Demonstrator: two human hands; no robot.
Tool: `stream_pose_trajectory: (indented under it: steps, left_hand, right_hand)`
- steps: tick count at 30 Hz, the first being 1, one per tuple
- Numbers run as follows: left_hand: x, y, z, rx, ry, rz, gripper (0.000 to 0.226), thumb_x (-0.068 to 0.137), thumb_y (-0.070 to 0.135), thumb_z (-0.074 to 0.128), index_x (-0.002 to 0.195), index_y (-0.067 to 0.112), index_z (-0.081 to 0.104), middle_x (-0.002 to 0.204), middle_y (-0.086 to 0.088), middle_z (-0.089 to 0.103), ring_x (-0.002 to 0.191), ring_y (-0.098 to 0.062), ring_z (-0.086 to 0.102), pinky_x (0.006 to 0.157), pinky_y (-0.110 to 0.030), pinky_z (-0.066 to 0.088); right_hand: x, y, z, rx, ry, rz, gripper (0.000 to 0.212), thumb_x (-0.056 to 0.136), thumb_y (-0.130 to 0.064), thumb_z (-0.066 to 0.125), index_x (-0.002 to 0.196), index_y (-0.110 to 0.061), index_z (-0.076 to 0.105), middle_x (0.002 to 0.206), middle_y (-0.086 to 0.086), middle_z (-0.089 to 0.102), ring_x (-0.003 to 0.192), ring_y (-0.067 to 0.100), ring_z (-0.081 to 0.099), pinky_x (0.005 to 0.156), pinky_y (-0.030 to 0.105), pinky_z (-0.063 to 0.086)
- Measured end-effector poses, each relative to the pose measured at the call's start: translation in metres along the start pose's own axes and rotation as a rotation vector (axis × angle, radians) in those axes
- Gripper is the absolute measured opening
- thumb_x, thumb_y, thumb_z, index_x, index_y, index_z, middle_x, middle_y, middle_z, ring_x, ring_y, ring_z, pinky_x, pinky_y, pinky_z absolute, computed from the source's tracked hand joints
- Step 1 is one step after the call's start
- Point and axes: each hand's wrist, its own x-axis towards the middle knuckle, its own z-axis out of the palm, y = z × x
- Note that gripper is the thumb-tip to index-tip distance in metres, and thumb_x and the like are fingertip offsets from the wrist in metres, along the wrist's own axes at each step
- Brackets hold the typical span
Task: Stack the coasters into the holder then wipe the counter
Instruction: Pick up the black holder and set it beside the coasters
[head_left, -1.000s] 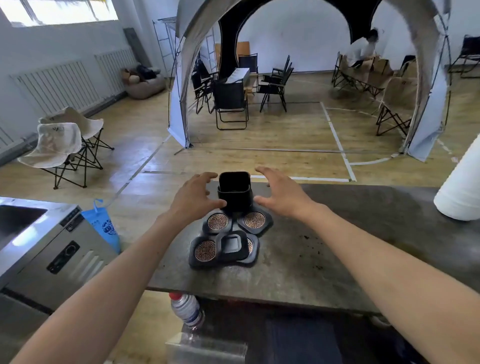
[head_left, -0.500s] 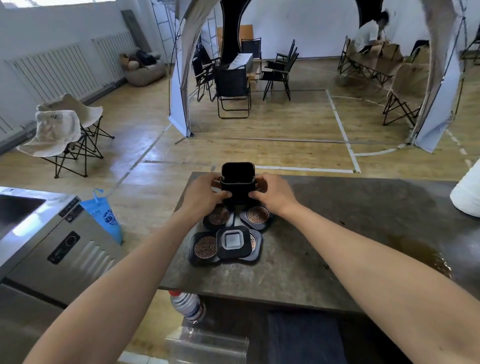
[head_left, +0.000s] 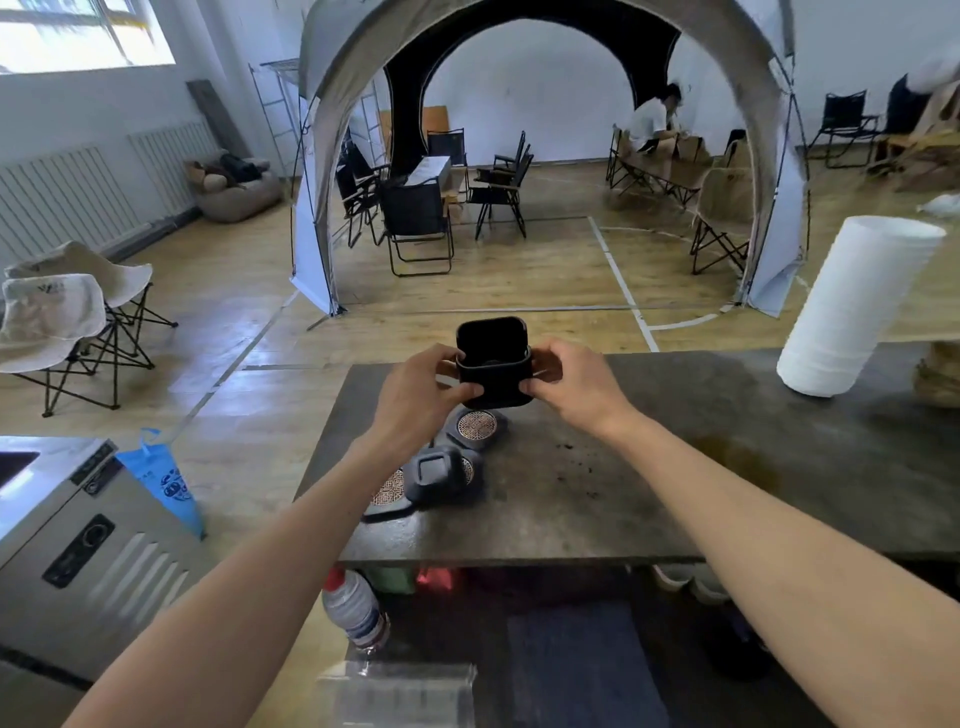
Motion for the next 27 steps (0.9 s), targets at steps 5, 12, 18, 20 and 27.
stream_pose_trajectory:
  steps: [5, 12, 18, 20, 27]
  left_hand:
    - [-0.049, 0.014, 0.01, -0.018, -0.063, -0.006, 0.037, 0.075, 0.027, 0.082, 0.109, 0.024, 0.068, 0.093, 0.008, 0.075, 0.072, -0.004, 0.069, 0.065, -0.024, 0.051]
    - [-0.106, 0.022, 0.026, -0.02, -0.109, -0.051, 0.036, 0.071, 0.024, 0.085, 0.102, 0.024, 0.069, 0.08, 0.011, 0.072, 0.067, -0.007, 0.066, 0.067, -0.036, 0.056]
    - [-0.136, 0.021, 0.036, 0.031, -0.109, -0.067, 0.041, 0.07, 0.024, 0.085, 0.109, 0.021, 0.07, 0.089, 0.008, 0.074, 0.08, -0.008, 0.07, 0.076, -0.03, 0.056]
    - [-0.142, 0.021, 0.037, 0.022, -0.107, -0.068, 0.04, 0.072, 0.023, 0.085, 0.109, 0.021, 0.07, 0.09, 0.009, 0.072, 0.08, -0.007, 0.07, 0.077, -0.029, 0.057]
    - [-0.145, 0.023, 0.037, 0.018, -0.11, -0.071, 0.053, 0.074, 0.024, 0.083, 0.123, 0.021, 0.065, 0.101, 0.004, 0.074, 0.082, -0.008, 0.071, 0.078, -0.027, 0.055]
  right_hand:
    - [-0.06, 0.005, -0.016, -0.025, -0.013, 0.044, 0.04, 0.078, -0.02, 0.079, 0.115, -0.016, 0.066, 0.109, 0.001, 0.074, 0.101, 0.017, 0.069, 0.092, 0.038, 0.054]
    - [-0.119, 0.018, -0.018, -0.066, -0.063, 0.083, 0.037, 0.08, -0.022, 0.078, 0.115, -0.019, 0.065, 0.109, 0.0, 0.073, 0.101, 0.017, 0.068, 0.09, 0.037, 0.055]
    - [-0.146, 0.028, -0.012, -0.097, -0.079, 0.09, 0.04, 0.079, -0.026, 0.077, 0.117, -0.02, 0.065, 0.114, 0.001, 0.073, 0.107, 0.02, 0.066, 0.089, 0.033, 0.052]
    - [-0.149, 0.03, -0.01, -0.085, -0.077, 0.09, 0.039, 0.079, -0.026, 0.076, 0.116, -0.02, 0.066, 0.113, 0.0, 0.073, 0.106, 0.02, 0.067, 0.089, 0.034, 0.052]
    - [-0.15, 0.03, -0.01, -0.091, -0.095, 0.093, 0.042, 0.079, -0.023, 0.077, 0.119, -0.02, 0.065, 0.114, -0.001, 0.073, 0.107, 0.019, 0.067, 0.092, 0.037, 0.054]
